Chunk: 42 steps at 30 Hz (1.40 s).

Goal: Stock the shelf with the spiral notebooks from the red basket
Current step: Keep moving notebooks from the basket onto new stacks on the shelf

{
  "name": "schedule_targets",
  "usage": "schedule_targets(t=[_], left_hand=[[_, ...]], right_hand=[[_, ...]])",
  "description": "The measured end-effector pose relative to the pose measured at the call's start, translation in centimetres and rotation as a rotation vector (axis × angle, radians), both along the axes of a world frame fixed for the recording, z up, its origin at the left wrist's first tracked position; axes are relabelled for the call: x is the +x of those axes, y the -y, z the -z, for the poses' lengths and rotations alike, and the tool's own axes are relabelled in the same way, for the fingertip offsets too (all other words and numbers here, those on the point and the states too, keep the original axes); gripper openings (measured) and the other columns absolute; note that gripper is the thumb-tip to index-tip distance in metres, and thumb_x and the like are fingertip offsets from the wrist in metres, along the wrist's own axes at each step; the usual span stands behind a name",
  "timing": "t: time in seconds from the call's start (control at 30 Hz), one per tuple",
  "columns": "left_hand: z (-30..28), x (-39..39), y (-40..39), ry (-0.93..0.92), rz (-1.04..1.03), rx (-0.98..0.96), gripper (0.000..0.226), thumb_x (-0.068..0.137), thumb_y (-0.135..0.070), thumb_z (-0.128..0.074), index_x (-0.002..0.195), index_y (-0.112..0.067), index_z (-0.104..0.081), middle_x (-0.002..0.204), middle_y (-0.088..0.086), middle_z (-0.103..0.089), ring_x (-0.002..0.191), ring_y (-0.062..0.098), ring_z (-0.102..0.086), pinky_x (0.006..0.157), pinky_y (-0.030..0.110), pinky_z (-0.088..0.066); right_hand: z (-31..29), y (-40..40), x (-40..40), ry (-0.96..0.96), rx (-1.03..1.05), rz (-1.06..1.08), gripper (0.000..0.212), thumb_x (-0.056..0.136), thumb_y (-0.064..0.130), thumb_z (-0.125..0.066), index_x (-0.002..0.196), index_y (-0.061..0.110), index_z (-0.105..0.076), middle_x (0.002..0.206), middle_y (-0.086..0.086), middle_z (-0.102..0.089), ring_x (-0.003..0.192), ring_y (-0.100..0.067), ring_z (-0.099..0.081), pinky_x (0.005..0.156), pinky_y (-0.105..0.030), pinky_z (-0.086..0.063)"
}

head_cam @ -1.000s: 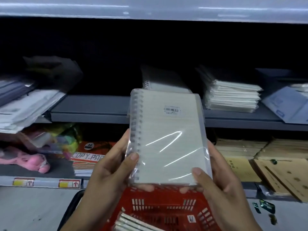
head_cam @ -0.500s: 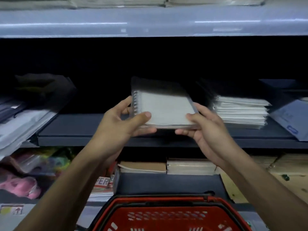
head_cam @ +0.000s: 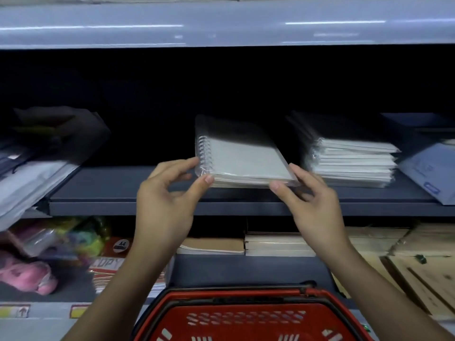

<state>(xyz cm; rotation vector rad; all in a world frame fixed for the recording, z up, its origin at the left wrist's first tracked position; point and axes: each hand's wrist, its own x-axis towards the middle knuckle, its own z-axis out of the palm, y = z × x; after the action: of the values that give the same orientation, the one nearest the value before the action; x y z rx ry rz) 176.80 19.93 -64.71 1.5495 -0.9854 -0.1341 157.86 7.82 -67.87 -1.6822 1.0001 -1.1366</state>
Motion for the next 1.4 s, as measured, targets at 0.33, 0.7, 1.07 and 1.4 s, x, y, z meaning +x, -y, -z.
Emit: schedule_targets(t=[0.33,0.7,1.07,1.4], left_hand=[[0.0,2.5,6.0,-0.121,-0.051,0.011,0.04,0.089,-0.036,-0.074,0.127,-0.025,-0.068,0.126,-0.006,-0.067,0.116,0.005,-0.063,0.103,0.028,-0.051],[3.9,2.2,6.4,-0.349,0.101,0.136,0.051,0.093,-0.009,-0.068,0.141,-0.01,-0.052,0.119,-0.009,-0.069,0.112,-0.002,-0.065,0.104,0.017,-0.047],[4.1,0.8,6.8,-0.407,0.11,0.08,0.063,0.094,-0.007,-0.067,0.151,-0.007,-0.04,0.148,0.004,-0.054,0.133,0.011,-0.054,0.115,0.03,-0.04],[5.3,-1.8,-3.9,-0.317,0.044,0.15,0.054,0.093,-0.01,-0.068,0.144,-0.004,-0.05,0.141,0.004,-0.057,0.127,0.012,-0.058,0.09,0.007,-0.049]], right_hand=[[-0.9,4.8,4.5,0.025,0.099,0.032,0.074,0.081,0.045,-0.08,0.145,0.023,-0.051,0.138,0.002,-0.062,0.126,-0.015,-0.058,0.111,-0.038,-0.046],[2.1,4.9,3.4,-0.038,0.077,-0.006,0.07,0.086,0.015,-0.078,0.148,0.01,-0.045,0.132,0.008,-0.062,0.12,0.001,-0.057,0.109,-0.02,-0.043],[2.3,1.8,1.7,-0.074,-0.006,0.096,0.078,0.093,0.028,-0.071,0.157,0.017,-0.028,0.157,0.002,-0.041,0.143,-0.011,-0.04,0.116,-0.027,-0.033],[3.6,-6.0,-5.0,-0.125,0.047,0.031,0.054,0.098,0.027,-0.063,0.148,0.016,-0.047,0.146,0.0,-0.054,0.131,-0.01,-0.053,0.111,-0.031,-0.044]])
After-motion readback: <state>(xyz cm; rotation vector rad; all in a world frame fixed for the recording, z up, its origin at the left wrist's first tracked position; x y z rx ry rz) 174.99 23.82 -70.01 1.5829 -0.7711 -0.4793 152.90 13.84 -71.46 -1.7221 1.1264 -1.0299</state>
